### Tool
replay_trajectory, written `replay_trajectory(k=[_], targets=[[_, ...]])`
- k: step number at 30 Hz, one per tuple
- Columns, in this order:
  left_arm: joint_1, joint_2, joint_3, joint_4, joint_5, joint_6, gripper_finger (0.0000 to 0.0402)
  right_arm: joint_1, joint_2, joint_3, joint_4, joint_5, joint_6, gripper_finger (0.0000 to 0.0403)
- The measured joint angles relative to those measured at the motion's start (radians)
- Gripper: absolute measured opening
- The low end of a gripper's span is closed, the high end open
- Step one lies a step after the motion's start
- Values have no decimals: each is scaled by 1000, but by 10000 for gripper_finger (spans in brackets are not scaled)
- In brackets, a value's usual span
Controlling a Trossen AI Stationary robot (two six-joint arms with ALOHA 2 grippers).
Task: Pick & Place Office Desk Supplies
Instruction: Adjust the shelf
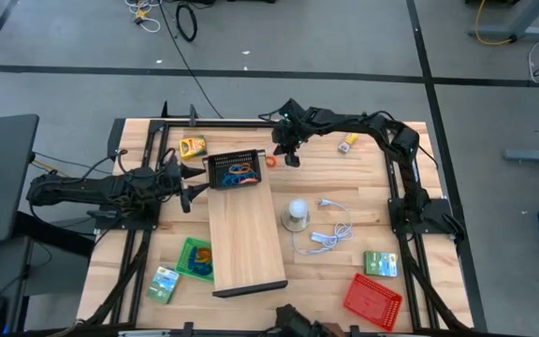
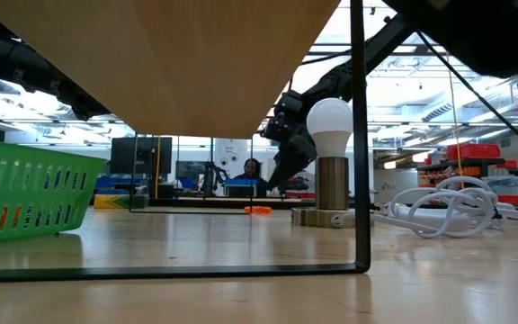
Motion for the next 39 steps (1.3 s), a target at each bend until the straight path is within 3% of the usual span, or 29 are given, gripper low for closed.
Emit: replay_trajectory(k=[8, 21, 33, 39], targets=[[0, 0, 0, 0, 0, -9, 252, 8, 30, 23, 14, -31, -33, 0], [15, 0, 0, 5, 3, -29, 252, 8, 164, 334, -366, -49, -109, 0], [26, 0, 0, 4, 11, -52, 252, 11, 183, 365, -486, -45, -149, 0], [26, 0, 0, 4, 11, -53, 252, 49, 183, 365, -528, 87, -144, 0]])
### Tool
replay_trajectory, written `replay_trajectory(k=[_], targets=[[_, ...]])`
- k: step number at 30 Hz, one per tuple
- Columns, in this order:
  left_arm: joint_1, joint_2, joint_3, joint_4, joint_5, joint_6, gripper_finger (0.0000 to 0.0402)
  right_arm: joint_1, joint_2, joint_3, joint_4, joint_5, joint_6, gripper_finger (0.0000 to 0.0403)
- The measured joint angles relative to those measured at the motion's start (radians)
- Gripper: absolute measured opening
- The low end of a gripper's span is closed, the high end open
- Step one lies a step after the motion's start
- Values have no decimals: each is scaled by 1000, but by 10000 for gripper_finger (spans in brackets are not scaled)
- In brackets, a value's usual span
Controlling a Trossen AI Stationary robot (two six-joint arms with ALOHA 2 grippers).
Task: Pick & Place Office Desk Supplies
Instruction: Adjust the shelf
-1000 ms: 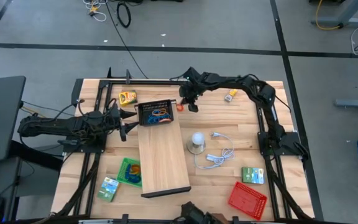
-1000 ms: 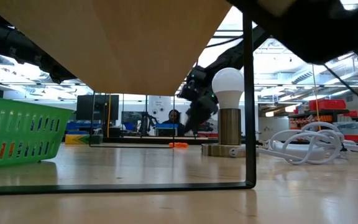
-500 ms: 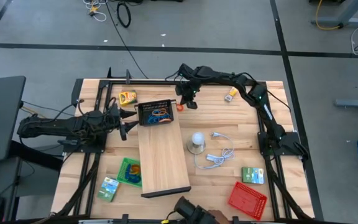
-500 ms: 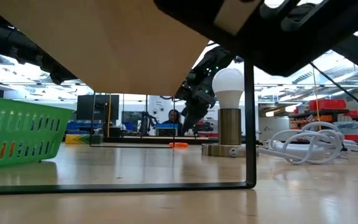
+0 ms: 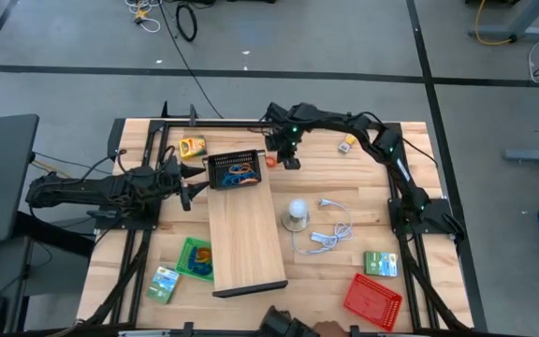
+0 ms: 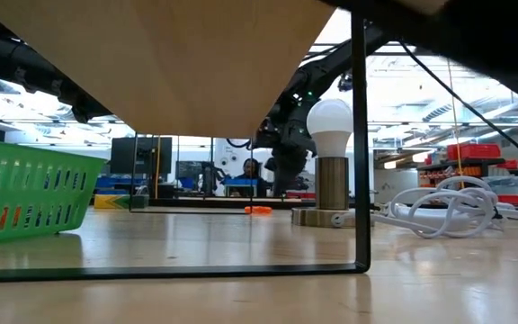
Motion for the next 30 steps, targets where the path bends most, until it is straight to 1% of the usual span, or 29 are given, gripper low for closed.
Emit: replay_trajectory(k=[3, 6, 8, 15, 18, 20, 22, 25, 30], targets=[[0, 0, 0, 0, 22, -5, 252, 18, 0, 0, -33, 77, -37, 5], [0, 0, 0, -1, 49, -17, 252, 38, -5, -1, -58, 140, -88, 23], [0, 0, 0, -2, 63, -20, 252, 52, -7, -1, -48, 182, -101, 39], [0, 0, 0, -9, 67, -19, 252, 81, -13, -1, -38, 251, -138, 109], [0, 0, 0, -9, 67, -18, 252, 87, -13, -1, -8, 318, -173, 132], [0, 0, 0, -9, 72, -18, 252, 92, -13, -1, 34, 384, -187, 143], [0, 0, 0, -9, 88, -18, 252, 96, -13, -1, 86, 422, -209, 150], [0, 0, 0, -9, 98, -20, 252, 103, -13, -1, 115, 421, -248, 152], [0, 0, 0, -15, 112, -20, 252, 117, -13, -1, 94, 369, -253, 144]])
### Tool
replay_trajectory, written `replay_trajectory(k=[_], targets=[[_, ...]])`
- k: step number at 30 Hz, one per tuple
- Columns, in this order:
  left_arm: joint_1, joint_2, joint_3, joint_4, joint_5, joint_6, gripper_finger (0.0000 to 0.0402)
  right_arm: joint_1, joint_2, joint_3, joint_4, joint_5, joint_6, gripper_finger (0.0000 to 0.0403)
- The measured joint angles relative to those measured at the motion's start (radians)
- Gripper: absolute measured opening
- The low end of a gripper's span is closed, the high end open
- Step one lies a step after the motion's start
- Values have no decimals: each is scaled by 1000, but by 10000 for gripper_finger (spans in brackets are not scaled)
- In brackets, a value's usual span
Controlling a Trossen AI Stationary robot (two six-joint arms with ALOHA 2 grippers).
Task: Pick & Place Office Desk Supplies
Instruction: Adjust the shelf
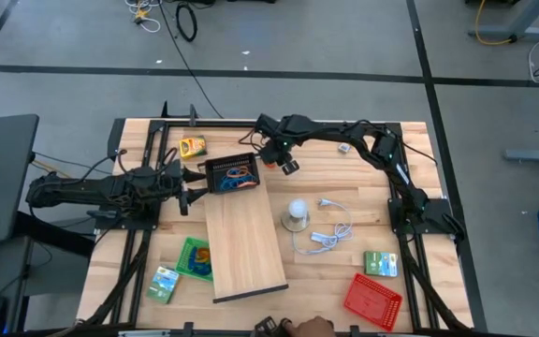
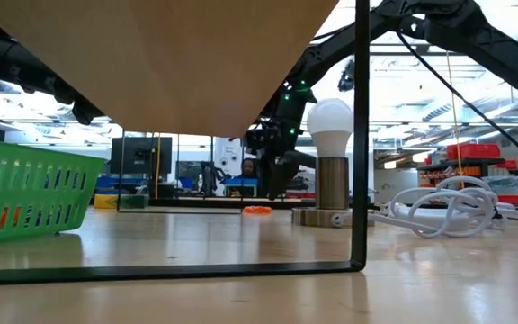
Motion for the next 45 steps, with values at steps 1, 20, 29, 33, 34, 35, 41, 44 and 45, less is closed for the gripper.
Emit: replay_trajectory(k=[1, 20, 29, 33, 34, 35, 41, 44, 45], targets=[[0, 0, 0, -4, 0, 0, 252, 3, 0, 0, -4, -2, 1, 142], [0, 0, 0, -9, 40, 21, 252, 21, 0, 0, -85, 5, 110, 130], [-1, -3, 65, -18, 35, 94, 252, -29, -57, 0, -2, 206, 199, 130], [-2, -3, 135, -42, -13, 128, 244, -55, -97, 0, 3, 224, 254, 130], [-2, -3, 153, -76, -50, 128, 241, -62, -106, 0, -4, 203, 270, 130], [-2, -3, 168, -117, -91, 128, 237, -68, -114, 0, -13, 181, 282, 130], [-2, -3, 224, -231, -202, 105, 215, -95, -153, 0, -95, -11, 334, 126], [-2, -3, 232, -222, -203, 116, 206, -80, -180, 0, -124, -13, 376, 101], [-2, -3, 235, -219, -203, 125, 203, -68, -193, 0, -137, -9, 379, 85]])
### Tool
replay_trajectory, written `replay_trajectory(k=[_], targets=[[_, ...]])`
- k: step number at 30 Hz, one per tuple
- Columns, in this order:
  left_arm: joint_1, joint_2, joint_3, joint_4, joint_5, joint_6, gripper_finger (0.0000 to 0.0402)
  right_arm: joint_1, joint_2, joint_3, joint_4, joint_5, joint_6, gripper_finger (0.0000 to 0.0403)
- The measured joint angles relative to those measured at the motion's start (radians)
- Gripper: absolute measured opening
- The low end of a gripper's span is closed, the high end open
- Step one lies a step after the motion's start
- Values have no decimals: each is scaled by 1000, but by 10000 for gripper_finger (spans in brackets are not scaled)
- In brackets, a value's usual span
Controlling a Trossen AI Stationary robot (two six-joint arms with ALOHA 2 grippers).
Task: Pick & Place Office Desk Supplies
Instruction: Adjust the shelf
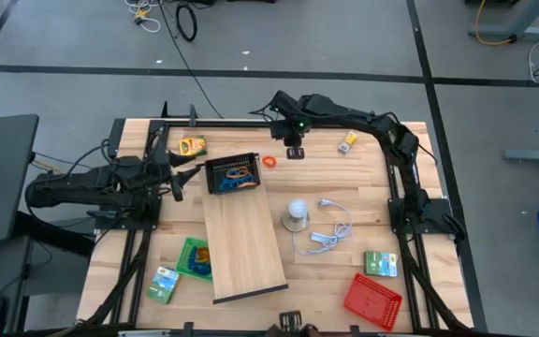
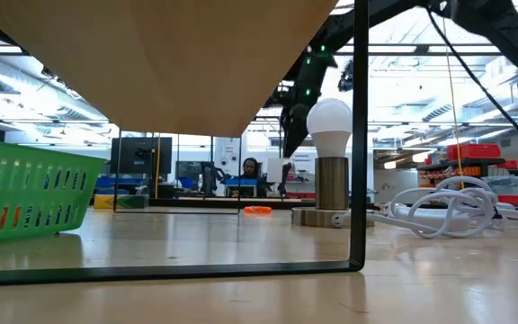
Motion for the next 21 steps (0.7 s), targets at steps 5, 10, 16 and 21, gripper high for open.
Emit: replay_trajectory(k=[5, 10, 16, 21], targets=[[0, 0, 5, 28, -10, 44, 191, 107, -85, 0, -66, 67, 12, 10], [0, 0, 5, 93, -21, 99, 181, 246, -179, 0, -176, 38, 97, 4], [0, 0, 5, 219, -27, 196, 178, 447, -242, 0, -227, -65, 212, 3], [0, 0, 5, 304, -27, 246, 178, 607, -247, 0, -240, -79, 384, 2]])
